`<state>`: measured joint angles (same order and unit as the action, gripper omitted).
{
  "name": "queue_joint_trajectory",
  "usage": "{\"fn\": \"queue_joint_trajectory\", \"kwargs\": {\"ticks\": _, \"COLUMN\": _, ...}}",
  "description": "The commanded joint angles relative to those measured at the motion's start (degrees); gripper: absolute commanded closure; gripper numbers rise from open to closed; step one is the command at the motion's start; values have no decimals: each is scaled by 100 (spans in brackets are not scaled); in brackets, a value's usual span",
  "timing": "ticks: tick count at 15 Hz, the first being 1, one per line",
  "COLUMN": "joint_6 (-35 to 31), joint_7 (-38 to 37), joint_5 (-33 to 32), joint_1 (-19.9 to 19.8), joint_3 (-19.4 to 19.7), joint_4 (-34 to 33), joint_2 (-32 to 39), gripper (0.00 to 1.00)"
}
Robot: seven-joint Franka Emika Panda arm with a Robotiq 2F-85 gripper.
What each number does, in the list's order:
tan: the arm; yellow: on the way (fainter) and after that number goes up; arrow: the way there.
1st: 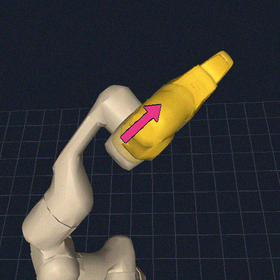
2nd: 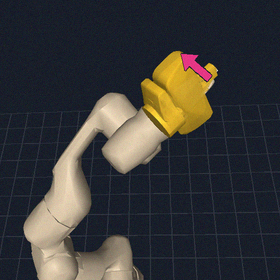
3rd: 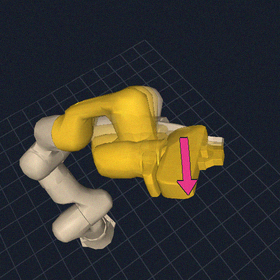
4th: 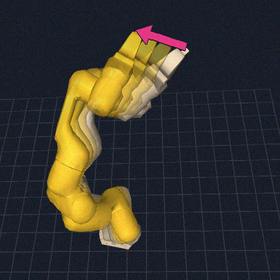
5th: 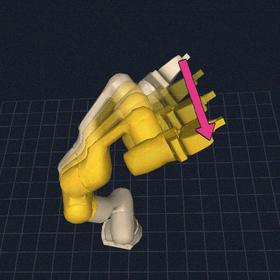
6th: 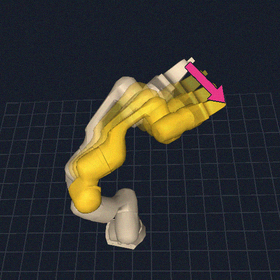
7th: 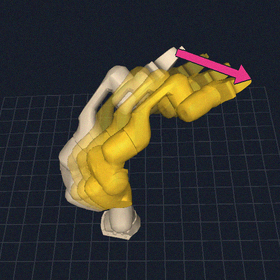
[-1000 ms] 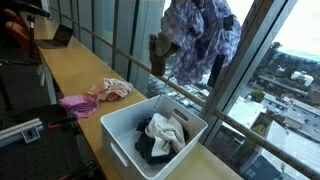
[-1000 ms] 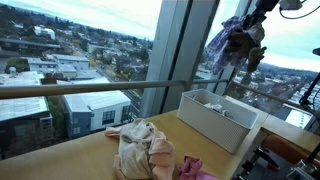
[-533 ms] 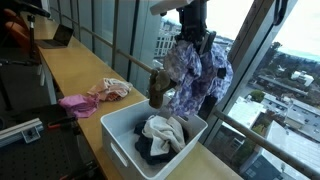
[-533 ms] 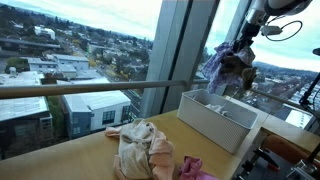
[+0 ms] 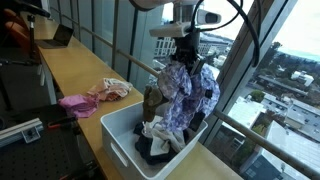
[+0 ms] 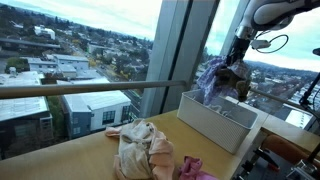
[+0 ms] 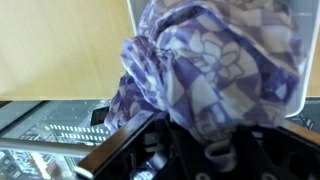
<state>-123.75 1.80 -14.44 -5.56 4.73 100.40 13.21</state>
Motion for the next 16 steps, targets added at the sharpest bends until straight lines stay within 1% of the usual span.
{"fn": "queue_joint_trajectory", "kwargs": {"ticks": 1, "joint_6": -62, "joint_7": 214, "joint_5": 233, "joint_1": -14, "joint_3": -8, "joint_4": 265, "joint_2": -109, "gripper": 94}}
{"fn": "queue_joint_trajectory", "kwargs": {"ticks": 6, "joint_6": -67, "joint_7": 224, "joint_5": 307, "joint_1": 25, "joint_3": -34, "joint_4": 599, "joint_2": -198, "gripper": 94}}
{"fn": "queue_joint_trajectory", "kwargs": {"ticks": 11, "joint_6": -87, "joint_7": 224, "joint_5": 243, "joint_1": 52, "joint_3": -49, "joint_4": 694, "joint_2": -16, "gripper": 94}}
{"fn": "queue_joint_trajectory", "kwargs": {"ticks": 12, "joint_6": -93, "joint_7": 195, "joint_5": 215, "joint_1": 63, "joint_3": -44, "joint_4": 710, "joint_2": 7, "gripper": 51}}
{"fn": "queue_joint_trajectory", "kwargs": {"ticks": 13, "joint_6": -85, "joint_7": 184, "joint_5": 161, "joint_1": 74, "joint_3": -34, "joint_4": 712, "joint_2": 20, "gripper": 50}}
{"fn": "queue_joint_trajectory", "kwargs": {"ticks": 16, "joint_6": -20, "joint_7": 187, "joint_5": 92, "joint_1": 86, "joint_3": -22, "joint_4": 613, "joint_2": -23, "gripper": 30}}
